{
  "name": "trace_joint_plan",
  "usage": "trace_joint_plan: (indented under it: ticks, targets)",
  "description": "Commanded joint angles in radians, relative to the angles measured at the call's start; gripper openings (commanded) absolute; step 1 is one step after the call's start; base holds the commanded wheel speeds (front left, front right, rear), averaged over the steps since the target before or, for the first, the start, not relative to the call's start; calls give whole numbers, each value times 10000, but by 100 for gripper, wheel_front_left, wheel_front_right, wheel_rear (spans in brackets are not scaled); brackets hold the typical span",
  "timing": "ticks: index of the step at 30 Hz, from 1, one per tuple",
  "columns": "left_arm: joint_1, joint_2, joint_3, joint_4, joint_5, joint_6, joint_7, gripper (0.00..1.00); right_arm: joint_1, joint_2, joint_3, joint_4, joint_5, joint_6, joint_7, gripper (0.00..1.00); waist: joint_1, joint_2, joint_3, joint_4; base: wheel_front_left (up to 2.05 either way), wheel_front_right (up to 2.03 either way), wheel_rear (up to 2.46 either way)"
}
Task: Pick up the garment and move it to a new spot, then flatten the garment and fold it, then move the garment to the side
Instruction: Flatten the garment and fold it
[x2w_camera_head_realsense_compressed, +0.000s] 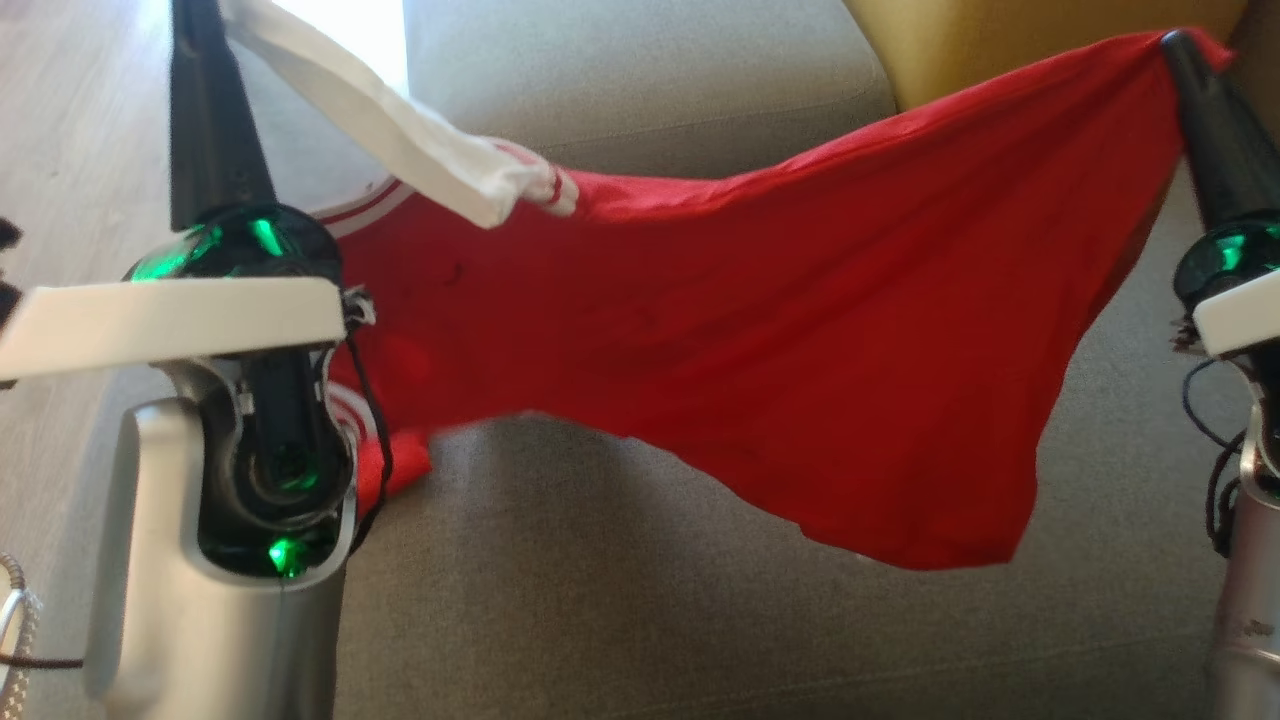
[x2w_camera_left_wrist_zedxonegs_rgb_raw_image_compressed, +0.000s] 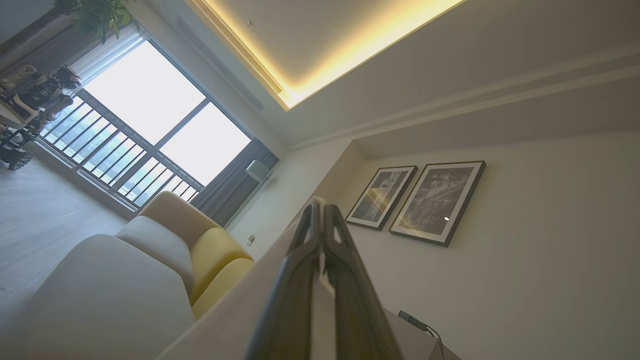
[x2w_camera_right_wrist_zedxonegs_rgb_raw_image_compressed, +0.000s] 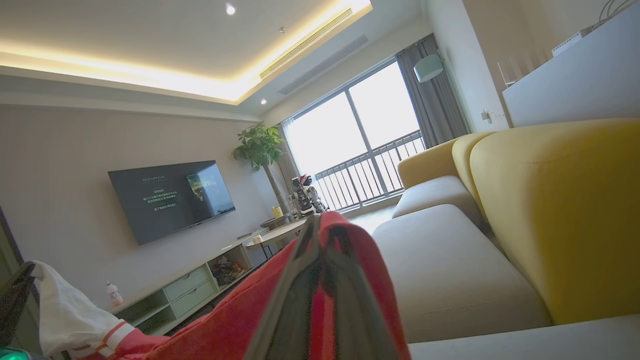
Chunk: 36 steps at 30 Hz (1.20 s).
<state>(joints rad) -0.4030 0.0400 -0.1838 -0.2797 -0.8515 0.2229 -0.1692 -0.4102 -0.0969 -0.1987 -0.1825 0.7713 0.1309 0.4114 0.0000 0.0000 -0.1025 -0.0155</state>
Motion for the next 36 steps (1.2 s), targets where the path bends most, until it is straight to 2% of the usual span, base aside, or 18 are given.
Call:
trace_joint_plan:
  ticks: [1, 6, 9, 15, 19, 23, 25, 26, 27, 32, 36]
  targets:
    - [-490, 103, 244, -460, -164, 203, -56, 0, -403, 95, 87, -391, -135, -2, -107, 0, 0, 0, -45, -8, 0, 0, 0]
    - [-438, 103, -112, -1312, -1121, 1287, -356, 0, -173, 403, 24, -841, -389, -2, -95, 0, 0, 0, -71, -28, 0, 0, 0]
    - [-467, 103, -240, -1534, -1511, 1738, -482, 0, 58, 453, -24, -1098, -371, -2, 201, 0, 0, 0, 0, -54, 0, 0, 0]
    - [-879, 178, -343, -776, -1672, 2167, -143, 0, -227, 463, -448, -457, -1052, -2, 595, 0, 0, 0, 401, -177, 0, 0, 0]
    - [-2020, 823, -484, 723, -1610, 2217, 787, 0, -1469, 465, -91, 668, -1721, -2, 1184, 0, 0, 0, 1163, -270, 0, 0, 0]
    - [-4587, 1596, -775, 2818, -994, 1882, 1446, 0, -3684, 417, 329, 2002, -2211, -2, 1559, 0, 0, 0, 2652, -241, 0, 0, 0]
    - [-6214, 1816, -940, 4028, -595, 1513, 1467, 0, -5101, -186, 1030, 2592, -2745, -2, 1088, 0, 0, 0, 3442, -193, 0, 0, 0]
    - [-7919, 1945, -1010, 5214, -93, 1169, 1099, 0, -6577, -941, 1805, 3276, -3423, -2, -60, 0, 0, 0, 4138, -144, 0, 0, 0]
    - [-8711, 1960, -1010, 5760, 132, 984, 786, 0, -7279, -1132, 1975, 3738, -3645, -2, -724, 0, 0, 0, 4403, -121, 0, 0, 0]
    - [-11204, 1538, -804, 7838, 484, 64, -576, 0, -9923, -1336, 1711, 6293, -4451, -2, -3645, 0, 0, 0, 4918, 65, 0, 0, 0]
    - [-11846, 1150, -767, 8668, 739, -556, -863, 0, -10786, -1448, 1678, 7852, -4686, -2, -4926, 0, 0, 0, 5185, 222, 0, 0, 0]
